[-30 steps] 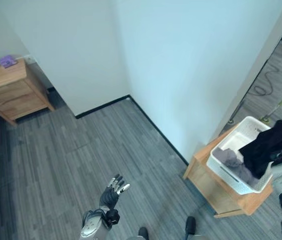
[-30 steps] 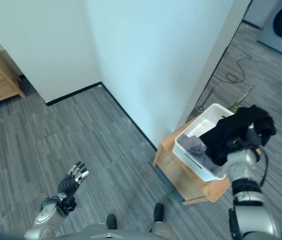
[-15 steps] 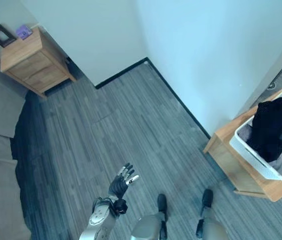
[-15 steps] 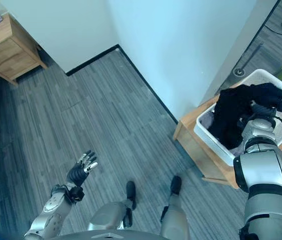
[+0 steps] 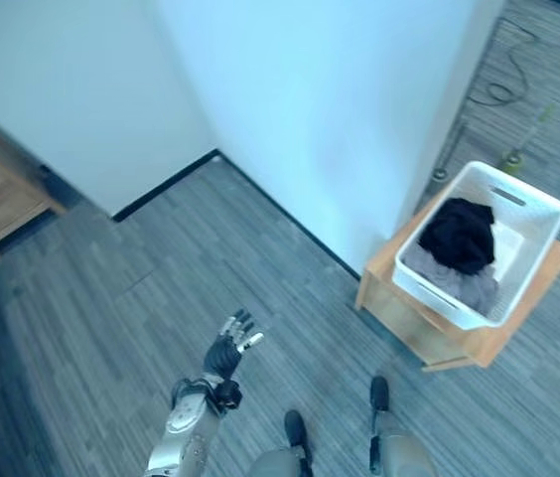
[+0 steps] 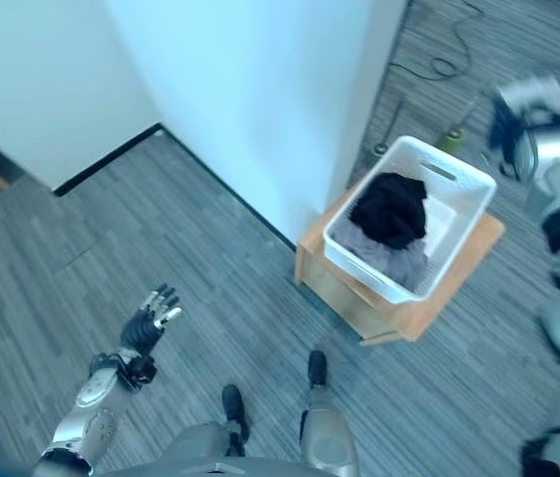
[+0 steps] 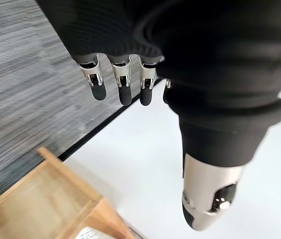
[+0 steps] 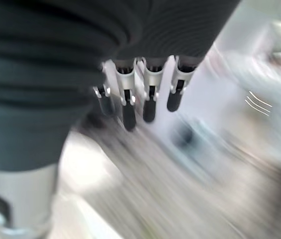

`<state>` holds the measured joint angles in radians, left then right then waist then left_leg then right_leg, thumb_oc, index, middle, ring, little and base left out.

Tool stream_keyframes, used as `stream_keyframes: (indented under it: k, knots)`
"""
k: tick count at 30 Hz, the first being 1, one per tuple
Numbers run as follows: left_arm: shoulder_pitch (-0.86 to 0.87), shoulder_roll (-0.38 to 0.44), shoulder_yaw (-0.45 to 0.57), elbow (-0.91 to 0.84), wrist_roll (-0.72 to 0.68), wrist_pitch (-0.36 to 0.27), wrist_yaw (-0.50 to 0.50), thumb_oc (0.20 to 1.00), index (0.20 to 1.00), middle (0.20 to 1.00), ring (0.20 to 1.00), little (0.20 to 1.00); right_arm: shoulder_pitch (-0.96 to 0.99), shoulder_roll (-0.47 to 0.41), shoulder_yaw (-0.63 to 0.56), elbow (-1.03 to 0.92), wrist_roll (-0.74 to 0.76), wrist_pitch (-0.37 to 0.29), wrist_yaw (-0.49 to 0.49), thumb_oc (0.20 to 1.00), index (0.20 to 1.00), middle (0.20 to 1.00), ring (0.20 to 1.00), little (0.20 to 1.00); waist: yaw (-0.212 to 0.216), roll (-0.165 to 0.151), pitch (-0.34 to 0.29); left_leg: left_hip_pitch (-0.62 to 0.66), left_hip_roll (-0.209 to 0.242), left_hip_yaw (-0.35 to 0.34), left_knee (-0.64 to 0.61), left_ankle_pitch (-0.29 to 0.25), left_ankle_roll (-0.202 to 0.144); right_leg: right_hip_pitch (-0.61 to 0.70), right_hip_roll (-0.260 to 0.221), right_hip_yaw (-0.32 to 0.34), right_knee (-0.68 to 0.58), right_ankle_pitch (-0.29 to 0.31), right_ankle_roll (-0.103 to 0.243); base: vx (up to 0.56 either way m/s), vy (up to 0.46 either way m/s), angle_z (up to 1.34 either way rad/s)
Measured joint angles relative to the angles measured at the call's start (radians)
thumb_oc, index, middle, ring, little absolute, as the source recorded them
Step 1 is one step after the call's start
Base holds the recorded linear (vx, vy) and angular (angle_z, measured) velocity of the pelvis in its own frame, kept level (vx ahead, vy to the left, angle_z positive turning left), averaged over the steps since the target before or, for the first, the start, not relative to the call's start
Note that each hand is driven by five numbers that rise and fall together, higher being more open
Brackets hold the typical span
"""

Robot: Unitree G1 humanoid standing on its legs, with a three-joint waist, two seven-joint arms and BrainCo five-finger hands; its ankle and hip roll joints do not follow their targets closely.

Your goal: Pick up bed clothes into laundry basket.

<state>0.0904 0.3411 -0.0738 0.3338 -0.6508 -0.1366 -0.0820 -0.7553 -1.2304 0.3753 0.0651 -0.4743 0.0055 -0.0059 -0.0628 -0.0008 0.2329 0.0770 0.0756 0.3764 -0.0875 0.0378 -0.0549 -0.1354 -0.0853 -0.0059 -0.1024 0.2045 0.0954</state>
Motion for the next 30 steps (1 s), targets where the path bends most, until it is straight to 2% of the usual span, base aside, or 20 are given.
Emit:
stream_keyframes:
  k: [1,2,3,4,6,7,8,9,10,12,13,16,17,18,19,22,23,25,26,30]
  knots:
    - [-0.026,0.009,-0.022,-0.001,0.006,0.006,-0.001,1.000,1.000,1.000,1.000,1.000,0.307,0.019,-0.272,-0.145,0.052,0.003,-0.002,1.000,1.000,1.000,1.000,1.000,0.007,-0.001,-0.001,0.021,0.014,-0.011,0.019,-0.013,-0.014,0.042,0.006,-0.012,0.000,-0.021,0.016,0.03,-0.014,0.07]
    - [-0.038,0.006,-0.024,-0.027,0.015,0.008,-0.005,1.000,1.000,1.000,1.000,1.000,0.578,0.085,-0.491,-0.225,0.092,-0.013,0.004,1.000,1.000,1.000,1.000,1.000,-0.008,-0.015,-0.030,0.030,0.017,-0.004,0.024,-0.031,-0.017,0.052,0.012,-0.025,0.002,-0.038,-0.008,0.06,-0.011,0.42]
    - [-0.053,0.015,-0.049,-0.029,0.035,0.007,-0.005,1.000,1.000,1.000,1.000,1.000,0.838,0.140,-0.635,-0.255,0.136,-0.014,0.005,1.000,1.000,1.000,1.000,1.000,-0.012,-0.006,-0.061,0.032,0.028,-0.004,0.026,-0.053,-0.030,0.053,0.022,-0.037,0.018,-0.061,-0.007,0.01,-0.014,0.17]
    - [-0.051,0.015,-0.042,-0.046,0.045,0.010,-0.010,1.000,1.000,1.000,1.000,1.000,0.980,0.169,-0.719,-0.242,0.150,-0.008,0.031,1.000,1.000,1.000,1.000,1.000,-0.017,-0.003,-0.086,0.029,0.030,0.001,0.020,-0.057,-0.025,0.041,0.019,-0.035,0.020,-0.068,-0.014,0.04,-0.015,-0.26]
    - [-0.051,0.021,-0.026,-0.061,0.053,0.001,-0.009,1.000,1.000,1.000,1.000,1.000,1.077,0.237,-0.816,-0.150,0.201,0.010,0.035,1.000,1.000,1.000,1.000,1.000,-0.061,0.010,-0.099,0.033,0.019,0.048,0.004,-0.063,-0.023,0.015,0.017,-0.009,0.013,-0.069,-0.013,0.00,-0.039,-0.71]
    - [-0.049,0.022,-0.004,-0.071,0.073,-0.001,-0.006,1.000,1.000,1.000,1.000,1.000,1.065,0.341,-0.850,-0.073,0.246,0.010,0.005,1.000,1.000,1.000,1.000,1.000,-0.089,0.016,-0.101,0.045,0.008,0.082,-0.005,-0.055,-0.026,0.003,0.023,0.012,0.011,-0.062,-0.012,-0.04,-0.053,-1.02]
    - [-0.049,0.019,0.017,-0.075,0.082,-0.007,-0.001,1.000,1.000,1.000,1.000,1.000,1.039,0.409,-0.844,-0.016,0.286,0.012,-0.027,1.000,1.000,1.000,1.000,1.000,-0.110,0.010,-0.099,0.067,0.001,0.121,-0.005,-0.062,-0.026,-0.005,0.029,0.048,0.016,-0.041,-0.015,-0.06,-0.060,-1.63]
    - [-0.051,0.000,0.049,-0.093,0.084,-0.028,0.012,1.000,1.000,1.000,1.000,1.000,1.048,0.536,-0.796,-0.005,0.366,-0.010,-0.059,1.000,1.000,1.000,1.000,1.000,-0.137,0.013,-0.101,0.093,0.001,0.181,-0.005,-0.073,-0.025,-0.014,0.038,0.107,0.005,-0.032,-0.014,-0.03,-0.042,-1.66]
    - [-0.053,0.000,0.053,-0.104,0.085,-0.034,0.018,1.000,1.000,1.000,1.000,1.000,1.049,0.584,-0.773,-0.003,0.400,-0.024,-0.063,1.000,1.000,1.000,1.000,1.000,-0.141,0.023,-0.105,0.102,0.001,0.196,-0.006,-0.074,-0.024,-0.016,0.042,0.116,-0.003,-0.032,-0.013,-0.03,-0.049,-1.70]
    - [-0.053,-0.013,0.060,-0.129,0.089,-0.047,0.029,1.000,1.000,1.000,1.000,1.000,1.068,0.672,-0.707,-0.005,0.493,-0.042,-0.063,1.000,1.000,1.000,1.000,1.000,-0.140,0.023,-0.101,0.104,0.012,0.204,-0.013,-0.108,-0.026,-0.038,0.052,0.122,0.003,-0.001,0.013,0.08,0.023,-1.06]
    - [-0.074,-0.048,0.048,-0.133,0.107,-0.054,0.034,1.000,1.000,1.000,1.000,1.000,1.118,0.713,-0.688,0.001,0.572,-0.073,-0.053,1.000,1.000,1.000,1.000,1.000,-0.158,0.038,-0.108,0.106,0.011,0.208,-0.012,-0.113,-0.035,-0.047,0.055,0.116,0.012,0.003,0.013,0.09,0.039,-0.37]
    - [-0.064,-0.073,0.021,-0.145,0.124,-0.058,0.038,1.000,1.000,1.000,1.000,1.000,1.158,0.833,-0.634,0.007,0.709,-0.107,-0.043,1.000,1.000,1.000,1.000,1.000,-0.161,0.036,-0.108,0.117,0.020,0.188,-0.012,-0.113,-0.035,-0.044,0.074,0.113,0.010,0.000,0.014,-0.02,-0.009,-0.19]
    - [-0.064,-0.086,-0.002,-0.144,0.125,-0.057,0.047,1.000,1.000,1.000,1.000,1.000,1.154,0.861,-0.576,0.022,0.779,-0.128,-0.034,1.000,1.000,1.000,1.000,1.000,-0.160,0.036,-0.108,0.119,0.024,0.188,-0.012,-0.111,-0.031,-0.039,0.080,0.113,0.003,0.000,0.013,-0.04,-0.010,-0.22]
    - [-0.088,-0.097,-0.053,-0.146,0.130,-0.057,0.068,1.000,1.000,1.000,1.000,1.000,1.114,0.962,-0.486,0.094,0.921,-0.158,-0.028,1.000,1.000,1.000,1.000,1.000,-0.156,0.020,-0.107,0.127,0.026,0.188,-0.012,-0.098,-0.027,-0.037,0.088,0.113,0.003,0.001,0.013,-0.02,-0.012,-0.17]
    - [-0.086,-0.098,-0.078,-0.146,0.148,-0.055,0.066,1.000,1.000,1.000,1.000,1.000,1.095,0.970,-0.432,0.104,0.941,-0.155,-0.012,1.000,1.000,1.000,1.000,1.000,-0.154,0.020,-0.107,0.130,0.027,0.193,-0.012,-0.097,-0.028,-0.034,0.087,0.116,0.003,0.002,0.012,0.00,-0.012,-0.09]
    - [-0.066,-0.101,-0.084,-0.143,0.155,-0.055,0.078,1.000,1.000,1.000,1.000,1.000,1.102,0.955,-0.416,0.020,1.038,-0.161,-0.001,1.000,1.000,1.000,1.000,1.000,-0.146,0.020,-0.109,0.134,0.027,0.206,-0.012,-0.098,-0.029,-0.029,0.083,0.115,0.003,0.000,0.015,0.00,-0.005,-0.06]
    - [-0.060,-0.103,-0.088,-0.142,0.155,-0.050,0.078,1.000,1.000,1.000,1.000,1.000,1.096,0.958,-0.417,0.012,1.084,-0.165,0.008,1.000,1.000,1.000,1.000,1.000,-0.136,0.029,-0.116,0.136,0.036,0.214,-0.012,-0.097,-0.028,-0.037,0.087,0.113,0.020,-0.001,0.018,0.00,0.002,0.04]
    - [-0.052,-0.103,-0.092,-0.141,0.155,-0.049,0.078,1.000,1.000,1.000,1.000,1.000,1.095,0.942,-0.435,0.023,1.128,-0.165,0.009,1.000,1.000,1.000,1.000,1.000,-0.124,0.015,-0.124,0.137,0.042,0.215,-0.012,-0.094,-0.029,-0.078,0.089,0.100,0.117,-0.021,0.017,0.00,-0.005,0.32]
    - [-0.044,-0.103,-0.097,-0.140,0.155,-0.048,0.079,1.000,1.000,1.000,1.000,1.000,1.098,0.928,-0.451,0.023,1.140,-0.165,0.007,1.000,1.000,1.000,1.000,1.000,-0.122,0.012,-0.131,0.134,0.045,0.210,-0.012,-0.095,-0.032,-0.076,0.088,0.084,0.116,-0.032,0.003,0.00,-0.010,0.38]
    - [-0.043,-0.102,-0.096,-0.129,0.154,-0.047,0.079,1.000,1.000,1.000,1.000,1.000,1.089,0.859,-0.471,0.023,1.132,-0.167,-0.004,1.000,1.000,1.000,1.000,1.000,-0.096,0.015,-0.132,0.138,0.061,0.180,-0.012,-0.083,-0.023,-0.016,0.090,0.053,0.040,-0.025,-0.003,-0.05,-0.056,0.22]
